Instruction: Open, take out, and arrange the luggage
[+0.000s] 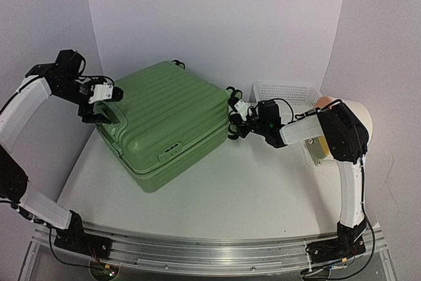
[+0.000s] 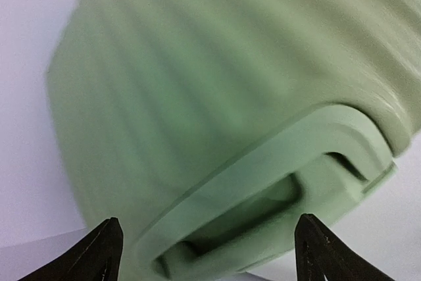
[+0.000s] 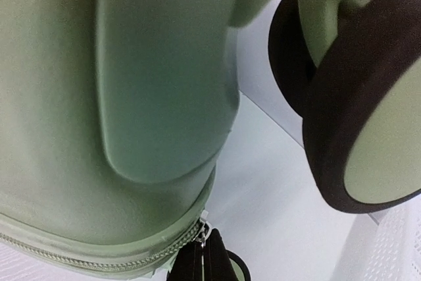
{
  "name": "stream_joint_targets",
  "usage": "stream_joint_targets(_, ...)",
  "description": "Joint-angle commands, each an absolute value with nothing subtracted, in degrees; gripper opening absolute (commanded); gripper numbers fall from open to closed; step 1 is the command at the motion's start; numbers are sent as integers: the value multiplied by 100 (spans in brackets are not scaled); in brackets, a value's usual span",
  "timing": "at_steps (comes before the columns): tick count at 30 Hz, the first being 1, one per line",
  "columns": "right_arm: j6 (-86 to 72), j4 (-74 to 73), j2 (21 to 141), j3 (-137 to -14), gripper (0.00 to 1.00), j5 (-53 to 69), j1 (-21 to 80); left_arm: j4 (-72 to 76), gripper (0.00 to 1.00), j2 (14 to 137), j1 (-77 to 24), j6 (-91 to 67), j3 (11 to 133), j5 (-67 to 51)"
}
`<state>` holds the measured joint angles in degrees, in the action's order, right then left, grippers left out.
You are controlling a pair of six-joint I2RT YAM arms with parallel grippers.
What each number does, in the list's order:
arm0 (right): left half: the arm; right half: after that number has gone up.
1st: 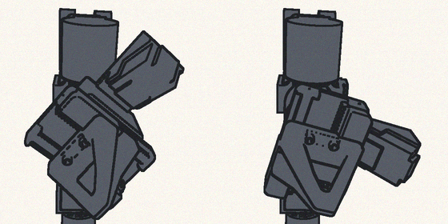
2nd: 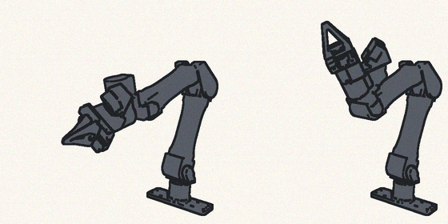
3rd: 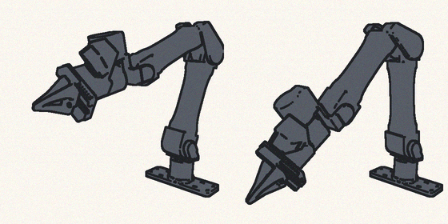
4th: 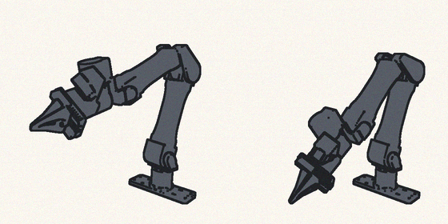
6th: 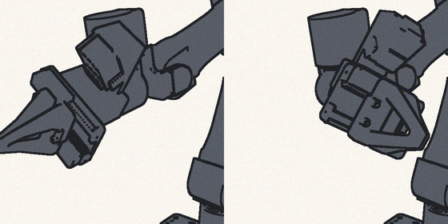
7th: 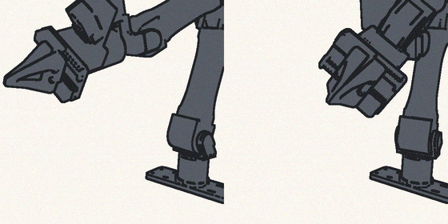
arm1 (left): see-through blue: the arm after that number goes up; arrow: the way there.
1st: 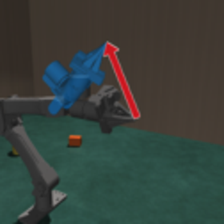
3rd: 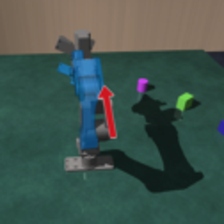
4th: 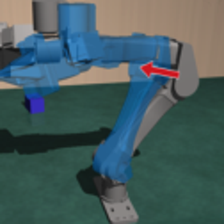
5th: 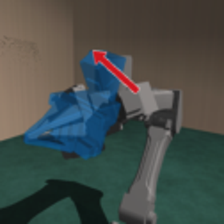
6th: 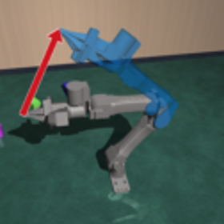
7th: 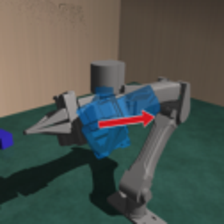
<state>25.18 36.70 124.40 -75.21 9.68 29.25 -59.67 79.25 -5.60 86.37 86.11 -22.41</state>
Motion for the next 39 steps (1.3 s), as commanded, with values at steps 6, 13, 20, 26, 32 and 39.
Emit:
stream_joint_targets(6,2064,4949,12224,-7269,0,1318,3381,-4563,69,7065,973,6050,7642,-2169)
stream_joint_targets(13,1970,5191,12110,-7055,0,1267,3559,-2703,66,7108,1156,5112,6001,-1353)
stream_joint_targets(20,1772,5669,11853,-6592,0,1043,3943,-1308,61,8087,1174,4544,5788,-1699)
stream_joint_targets(26,1359,6191,11641,-6110,0,339,4604,-726,61,9034,1168,4834,6310,-2552)
stream_joint_targets(32,1124,6433,11715,-6027,0,-705,5409,-802,60,9866,920,5305,7277,-3073)
stream_joint_targets(39,691,6567,12053,-6280,0,-1394,6189,-984,65,10175,810,5432,7965,-3581)
